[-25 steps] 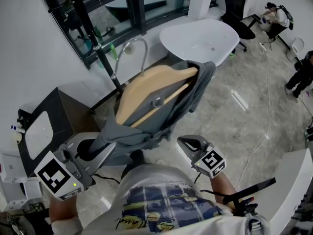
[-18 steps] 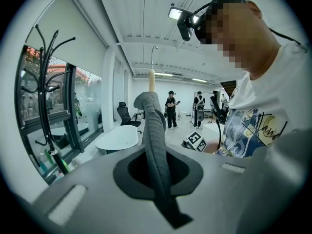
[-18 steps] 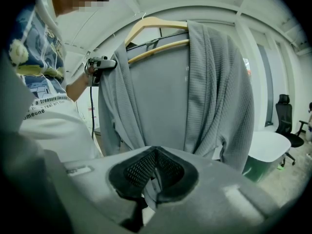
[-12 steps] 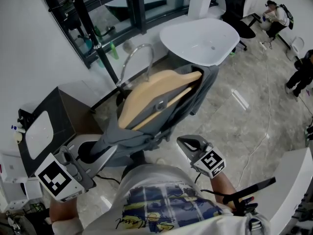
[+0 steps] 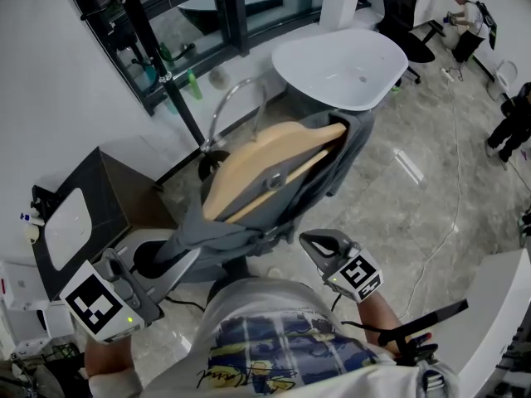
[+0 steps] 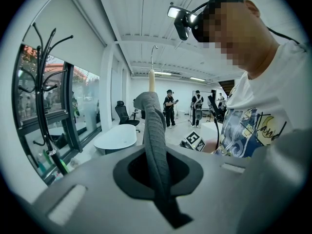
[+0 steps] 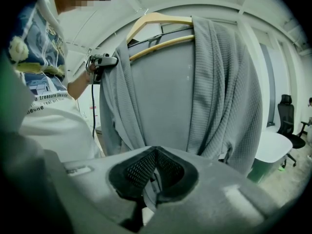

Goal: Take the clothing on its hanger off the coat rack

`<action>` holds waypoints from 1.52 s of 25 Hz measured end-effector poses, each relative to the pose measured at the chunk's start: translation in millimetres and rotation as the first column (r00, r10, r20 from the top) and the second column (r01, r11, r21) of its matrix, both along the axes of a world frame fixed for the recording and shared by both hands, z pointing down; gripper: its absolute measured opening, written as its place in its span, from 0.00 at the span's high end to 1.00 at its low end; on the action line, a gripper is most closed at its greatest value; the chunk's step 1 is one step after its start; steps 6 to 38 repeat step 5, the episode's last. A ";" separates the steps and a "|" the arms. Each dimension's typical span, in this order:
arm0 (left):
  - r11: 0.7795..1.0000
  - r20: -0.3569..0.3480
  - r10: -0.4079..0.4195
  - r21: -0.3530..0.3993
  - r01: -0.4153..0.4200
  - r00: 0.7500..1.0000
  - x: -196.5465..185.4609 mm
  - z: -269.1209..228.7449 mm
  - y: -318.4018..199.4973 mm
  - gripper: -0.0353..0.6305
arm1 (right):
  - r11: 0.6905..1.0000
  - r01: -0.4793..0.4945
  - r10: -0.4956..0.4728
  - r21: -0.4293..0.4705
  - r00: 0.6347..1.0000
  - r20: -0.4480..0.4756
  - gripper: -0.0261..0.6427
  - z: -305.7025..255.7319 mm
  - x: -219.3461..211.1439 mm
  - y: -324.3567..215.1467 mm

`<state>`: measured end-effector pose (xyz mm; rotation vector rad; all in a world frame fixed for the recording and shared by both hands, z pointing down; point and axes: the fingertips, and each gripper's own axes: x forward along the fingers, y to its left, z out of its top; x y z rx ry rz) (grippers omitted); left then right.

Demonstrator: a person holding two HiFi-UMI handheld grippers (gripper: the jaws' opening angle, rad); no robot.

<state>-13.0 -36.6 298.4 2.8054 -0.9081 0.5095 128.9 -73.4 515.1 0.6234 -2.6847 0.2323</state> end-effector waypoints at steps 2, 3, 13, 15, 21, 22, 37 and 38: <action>1.000 0.002 0.002 0.000 -0.002 1.000 2.6 2.7 -1.1 0.94 | 1.000 0.000 0.000 0.002 1.000 0.000 0.96 2.5 1.8 -0.6; 1.000 0.003 0.004 0.001 -0.004 1.000 4.7 4.4 -1.2 0.94 | 1.000 0.000 0.000 0.004 1.000 0.000 0.96 4.1 3.6 -0.8; 1.000 0.003 0.008 0.006 -0.008 1.000 9.5 7.8 -1.1 0.94 | 1.000 -0.001 0.001 0.009 1.000 -0.001 0.96 7.3 7.7 -1.1; 1.000 0.003 0.008 0.006 -0.008 1.000 9.5 7.8 -1.1 0.94 | 1.000 -0.001 0.001 0.009 1.000 -0.001 0.96 7.3 7.7 -1.1; 1.000 0.003 0.008 0.006 -0.008 1.000 9.5 7.8 -1.1 0.94 | 1.000 -0.001 0.001 0.009 1.000 -0.001 0.96 7.3 7.7 -1.1; 1.000 0.003 0.008 0.006 -0.008 1.000 9.5 7.8 -1.1 0.94 | 1.000 -0.001 0.001 0.009 1.000 -0.001 0.96 7.3 7.7 -1.1; 1.000 0.003 0.008 0.006 -0.008 1.000 9.5 7.8 -1.1 0.94 | 1.000 -0.001 0.001 0.009 1.000 -0.001 0.96 7.3 7.7 -1.1; 1.000 0.003 0.008 0.006 -0.008 1.000 9.5 7.8 -1.1 0.94 | 1.000 -0.001 0.001 0.009 1.000 -0.001 0.96 7.3 7.7 -1.1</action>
